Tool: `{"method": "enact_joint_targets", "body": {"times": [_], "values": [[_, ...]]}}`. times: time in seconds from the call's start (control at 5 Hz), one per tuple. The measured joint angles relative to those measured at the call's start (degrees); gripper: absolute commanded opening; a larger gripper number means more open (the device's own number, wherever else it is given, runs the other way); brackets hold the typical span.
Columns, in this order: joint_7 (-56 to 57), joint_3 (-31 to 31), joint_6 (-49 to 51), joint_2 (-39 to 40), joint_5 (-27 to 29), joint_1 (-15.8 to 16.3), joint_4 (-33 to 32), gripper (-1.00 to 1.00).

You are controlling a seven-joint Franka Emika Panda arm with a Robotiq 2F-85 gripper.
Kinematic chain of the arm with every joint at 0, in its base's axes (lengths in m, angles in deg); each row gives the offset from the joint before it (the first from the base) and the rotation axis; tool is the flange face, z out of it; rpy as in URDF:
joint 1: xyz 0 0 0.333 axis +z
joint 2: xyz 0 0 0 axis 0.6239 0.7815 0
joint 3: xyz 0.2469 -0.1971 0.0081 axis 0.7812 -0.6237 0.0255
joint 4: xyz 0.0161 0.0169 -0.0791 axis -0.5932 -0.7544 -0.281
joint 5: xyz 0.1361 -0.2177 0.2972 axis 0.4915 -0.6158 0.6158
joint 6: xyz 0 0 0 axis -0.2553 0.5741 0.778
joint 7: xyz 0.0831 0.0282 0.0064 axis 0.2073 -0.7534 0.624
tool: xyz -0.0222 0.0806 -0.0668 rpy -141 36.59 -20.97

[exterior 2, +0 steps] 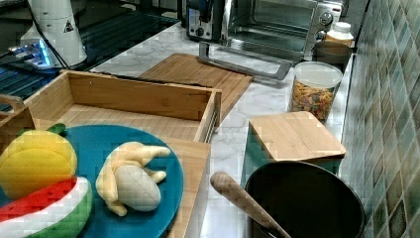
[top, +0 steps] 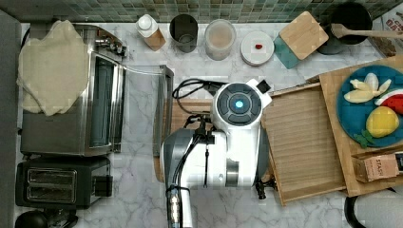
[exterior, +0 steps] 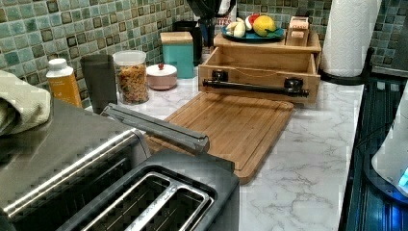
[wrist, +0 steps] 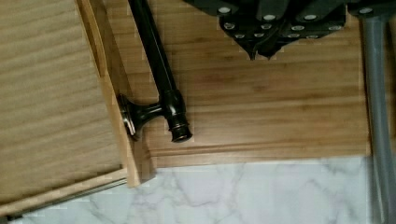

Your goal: Close the drawer.

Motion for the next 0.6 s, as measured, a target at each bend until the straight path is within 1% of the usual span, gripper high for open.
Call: {"method": "enact_joint_targets", "body": {"times": [0.2, 0.4, 0.6], "values": [[8.4, 0.1, -1.1, 0.9, 0.0, 0.2, -1.6, -1.00], [13.4, 0.1, -7.0, 1.2, 1.1, 0.0, -5.1, -1.00], [13.9, 0.1, -10.7, 1.1, 1.1, 0.0, -9.3, -1.00]]}}
